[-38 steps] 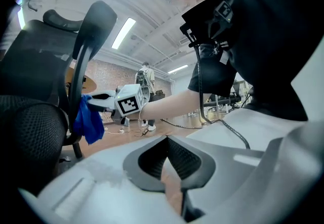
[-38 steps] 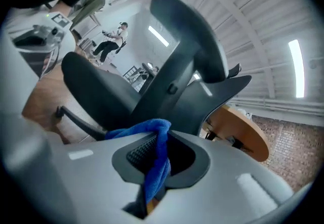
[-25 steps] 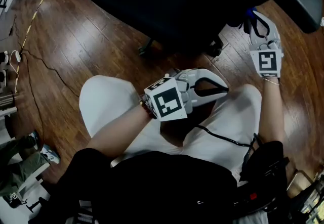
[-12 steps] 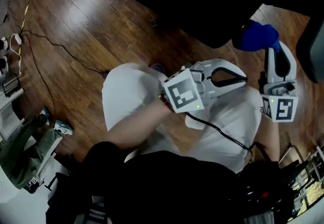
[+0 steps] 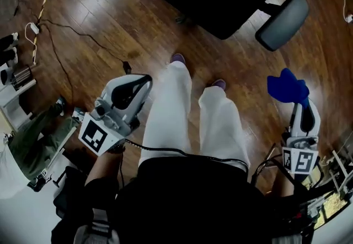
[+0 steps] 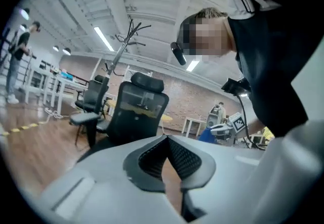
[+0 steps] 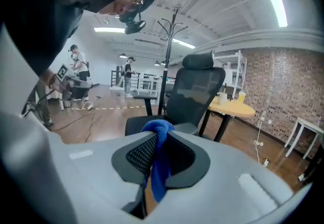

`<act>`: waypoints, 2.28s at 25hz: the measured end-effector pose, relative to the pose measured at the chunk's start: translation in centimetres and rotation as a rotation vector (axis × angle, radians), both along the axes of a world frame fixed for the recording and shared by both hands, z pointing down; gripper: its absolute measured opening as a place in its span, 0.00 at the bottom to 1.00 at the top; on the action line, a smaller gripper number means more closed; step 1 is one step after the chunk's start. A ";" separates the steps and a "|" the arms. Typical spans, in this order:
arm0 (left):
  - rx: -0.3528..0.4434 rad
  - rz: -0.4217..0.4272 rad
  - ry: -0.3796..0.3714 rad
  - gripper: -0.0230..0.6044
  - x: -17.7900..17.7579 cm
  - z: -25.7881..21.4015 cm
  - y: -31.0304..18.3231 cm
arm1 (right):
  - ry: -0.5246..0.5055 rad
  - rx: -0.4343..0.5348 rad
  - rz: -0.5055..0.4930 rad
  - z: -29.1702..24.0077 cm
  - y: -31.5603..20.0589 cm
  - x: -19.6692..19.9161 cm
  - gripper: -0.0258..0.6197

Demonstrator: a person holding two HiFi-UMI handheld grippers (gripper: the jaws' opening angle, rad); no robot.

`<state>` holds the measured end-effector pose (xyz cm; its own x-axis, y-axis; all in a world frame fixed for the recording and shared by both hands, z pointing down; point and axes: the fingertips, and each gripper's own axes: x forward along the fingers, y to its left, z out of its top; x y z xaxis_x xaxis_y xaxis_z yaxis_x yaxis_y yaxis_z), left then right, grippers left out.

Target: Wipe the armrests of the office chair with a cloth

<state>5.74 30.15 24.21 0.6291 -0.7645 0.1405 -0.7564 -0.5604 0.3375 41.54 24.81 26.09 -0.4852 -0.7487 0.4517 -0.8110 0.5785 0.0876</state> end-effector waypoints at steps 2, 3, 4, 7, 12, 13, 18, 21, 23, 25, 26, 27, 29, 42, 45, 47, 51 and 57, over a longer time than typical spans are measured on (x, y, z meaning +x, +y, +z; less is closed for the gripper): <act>0.000 -0.078 -0.068 0.05 -3.8 -5.5 1.3 | -0.016 0.046 0.040 -4.3 -0.1 -1.4 0.10; 0.013 -0.114 -0.076 0.05 -6.0 -7.7 1.6 | -0.033 0.077 0.062 -6.2 -0.2 -2.8 0.10; 0.035 -0.147 -0.062 0.05 -8.3 -9.5 1.6 | -0.047 0.113 0.076 -7.9 -0.5 -4.8 0.10; 0.112 -0.206 0.026 0.05 -14.7 -15.4 0.0 | -0.099 0.201 0.073 -12.3 -2.4 -12.1 0.10; 0.273 0.085 0.084 0.05 -17.4 -23.5 -7.8 | -0.185 0.277 0.267 -18.0 -3.5 -17.8 0.10; 0.305 0.150 0.081 0.05 -18.2 -24.7 -8.9 | -0.181 0.279 0.307 -18.1 -3.0 -19.1 0.10; 0.397 0.328 0.129 0.05 -18.0 -29.1 -7.9 | -0.253 0.260 0.362 -20.5 0.6 -23.7 0.11; 0.340 0.436 0.235 0.05 -13.9 -28.3 -6.5 | -0.287 0.290 0.374 -21.5 1.4 -24.4 0.11; 0.345 0.471 0.298 0.05 -11.5 -29.2 -5.3 | -0.294 0.307 0.362 -21.3 1.8 -24.9 0.11; 0.369 0.471 0.312 0.05 -10.6 -29.6 -5.0 | -0.265 0.303 0.366 -20.4 1.9 -25.1 0.11; 0.368 0.481 0.319 0.05 -10.7 -29.6 -5.2 | -0.260 0.293 0.380 -20.0 2.0 -25.3 0.11; 0.363 0.500 0.325 0.05 -11.1 -29.5 -5.7 | -0.264 0.285 0.394 -20.0 2.1 -25.7 0.11; 0.356 0.544 0.318 0.05 -12.0 -29.7 -7.0 | -0.282 0.292 0.414 -21.0 2.2 -26.7 0.10; 0.272 0.821 0.219 0.05 -11.9 -25.6 -9.2 | -0.281 0.400 0.534 -24.7 1.2 -31.6 0.10; 0.288 0.842 0.175 0.05 -12.2 -25.9 -9.8 | -0.245 0.438 0.494 -25.8 0.0 -33.1 0.10; 0.292 0.843 0.154 0.05 -12.6 -25.9 -9.9 | -0.233 0.447 0.471 -26.2 -0.1 -34.3 0.10; 0.299 0.837 0.157 0.05 -12.6 -26.0 -9.4 | -0.211 0.439 0.429 -25.7 -0.6 -35.3 0.10; 0.271 0.832 0.127 0.05 -11.9 -24.7 -8.8 | -0.233 0.392 0.396 -24.8 -1.0 -35.2 0.10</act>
